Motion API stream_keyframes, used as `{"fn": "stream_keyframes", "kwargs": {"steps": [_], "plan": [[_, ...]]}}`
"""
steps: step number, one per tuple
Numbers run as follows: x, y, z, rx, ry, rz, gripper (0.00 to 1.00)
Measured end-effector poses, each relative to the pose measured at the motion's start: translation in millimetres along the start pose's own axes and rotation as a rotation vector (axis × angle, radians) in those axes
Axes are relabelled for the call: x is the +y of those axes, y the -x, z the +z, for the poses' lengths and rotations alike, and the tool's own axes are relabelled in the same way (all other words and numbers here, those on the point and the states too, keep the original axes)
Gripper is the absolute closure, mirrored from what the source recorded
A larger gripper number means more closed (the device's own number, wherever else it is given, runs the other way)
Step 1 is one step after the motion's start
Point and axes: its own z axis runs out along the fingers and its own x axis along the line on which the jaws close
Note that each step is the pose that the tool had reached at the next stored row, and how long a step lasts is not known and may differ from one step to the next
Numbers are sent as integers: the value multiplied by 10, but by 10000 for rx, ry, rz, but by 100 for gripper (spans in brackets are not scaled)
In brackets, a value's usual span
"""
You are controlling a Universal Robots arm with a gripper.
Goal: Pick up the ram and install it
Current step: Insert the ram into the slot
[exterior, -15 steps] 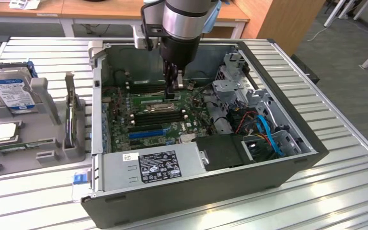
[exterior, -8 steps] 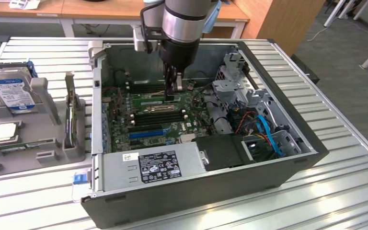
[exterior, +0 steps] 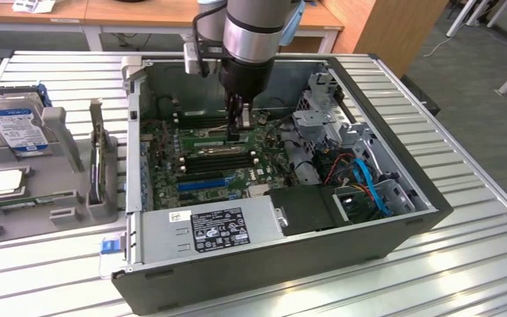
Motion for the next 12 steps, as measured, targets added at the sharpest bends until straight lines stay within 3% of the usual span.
{"fn": "stream_keyframes", "kwargs": {"steps": [12], "plan": [[-3, -3, 68, -9, -5, 272, 89]]}}
